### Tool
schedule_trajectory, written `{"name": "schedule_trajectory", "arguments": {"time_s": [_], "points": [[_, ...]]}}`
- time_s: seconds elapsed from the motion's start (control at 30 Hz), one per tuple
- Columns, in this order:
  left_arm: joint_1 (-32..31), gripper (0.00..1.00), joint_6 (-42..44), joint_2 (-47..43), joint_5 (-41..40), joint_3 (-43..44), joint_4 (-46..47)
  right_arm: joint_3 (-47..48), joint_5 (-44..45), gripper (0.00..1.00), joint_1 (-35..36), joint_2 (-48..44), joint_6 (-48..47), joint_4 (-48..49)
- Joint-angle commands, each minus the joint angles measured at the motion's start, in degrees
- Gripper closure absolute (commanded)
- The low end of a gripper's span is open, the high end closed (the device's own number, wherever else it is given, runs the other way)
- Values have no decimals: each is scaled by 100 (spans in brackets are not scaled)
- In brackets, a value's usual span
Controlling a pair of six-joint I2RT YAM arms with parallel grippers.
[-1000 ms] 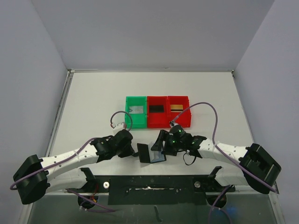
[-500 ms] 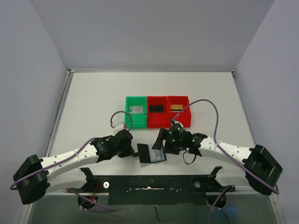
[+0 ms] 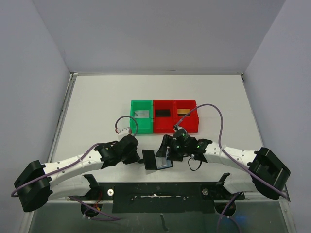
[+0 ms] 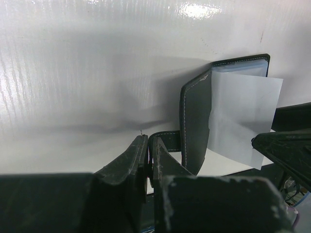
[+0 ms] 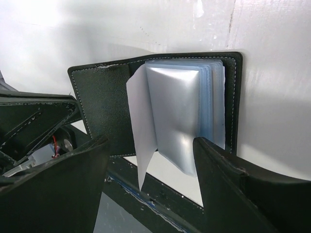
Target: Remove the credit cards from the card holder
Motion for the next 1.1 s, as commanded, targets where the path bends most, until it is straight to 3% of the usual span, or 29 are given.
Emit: {"name": "schedule_trajectory", "arguments": {"time_s": [0.0,0.3,0.9,1.07], "points": [[24,100,58,-84,17,111,206,67,-11,31,50,2,25,183],[26,100,72,-50,26,117,213,229,400,29,82,-301,5,-354],[26,100,74,-36,70,99,258,229,57,33,263,214,58,261],[31,100,68,7,103,56,314,178,-288,33,263,198,9,840]]}}
